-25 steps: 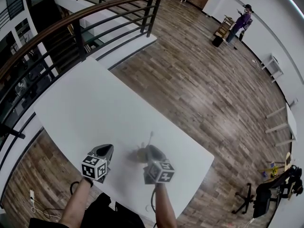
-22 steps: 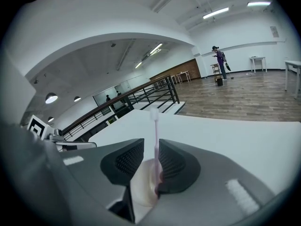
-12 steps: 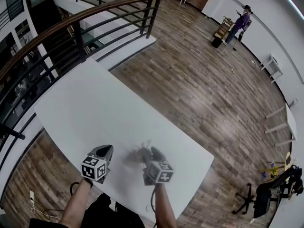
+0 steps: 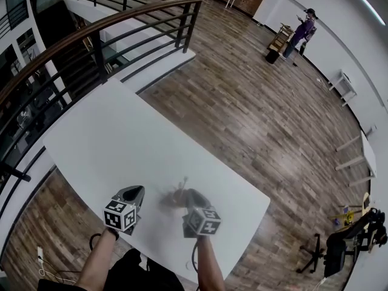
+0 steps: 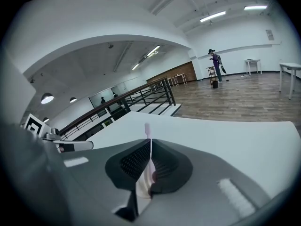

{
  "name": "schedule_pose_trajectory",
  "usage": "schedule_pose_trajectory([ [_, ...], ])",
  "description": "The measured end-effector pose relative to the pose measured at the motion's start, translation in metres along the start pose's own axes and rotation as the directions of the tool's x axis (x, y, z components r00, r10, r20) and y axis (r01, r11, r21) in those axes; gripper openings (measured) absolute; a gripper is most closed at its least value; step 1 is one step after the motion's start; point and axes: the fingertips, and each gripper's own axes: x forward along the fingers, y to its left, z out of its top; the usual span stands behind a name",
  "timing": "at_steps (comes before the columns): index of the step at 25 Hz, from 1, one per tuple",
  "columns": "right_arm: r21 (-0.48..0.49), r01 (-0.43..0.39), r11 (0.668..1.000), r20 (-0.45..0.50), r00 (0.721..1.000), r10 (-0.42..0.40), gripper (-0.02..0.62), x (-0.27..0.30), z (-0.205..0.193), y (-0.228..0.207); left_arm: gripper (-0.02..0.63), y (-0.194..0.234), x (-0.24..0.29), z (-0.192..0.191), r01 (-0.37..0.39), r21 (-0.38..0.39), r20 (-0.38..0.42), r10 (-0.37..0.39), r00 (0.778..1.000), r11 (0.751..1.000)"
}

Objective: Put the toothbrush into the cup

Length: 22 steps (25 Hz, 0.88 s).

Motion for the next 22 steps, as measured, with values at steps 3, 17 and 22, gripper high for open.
schedule_pose_trajectory([
  [3,0.012,-0.001,1.0,0.007,1.0,0.001,0.008,-0.005,0.0,-0.001,0.007,-0.005,-0.001,0.002,0.006,0.004,0.004,-0.006,1.0,1.0],
  [17,-0.004,0.025,1.0,0.06,0.998,-0.024,0.008,-0.041,0.004,0.018,0.008,-0.031,-0.019,0.018,0.066,0.063,0.042,-0.069,0.997,0.996],
  [22,-0.001,0.06,0.998,0.117,0.991,-0.059,0.008,-0.068,0.02,0.023,0.008,-0.054,-0.025,0.04,0.116,0.115,0.061,-0.124,0.99,0.987],
])
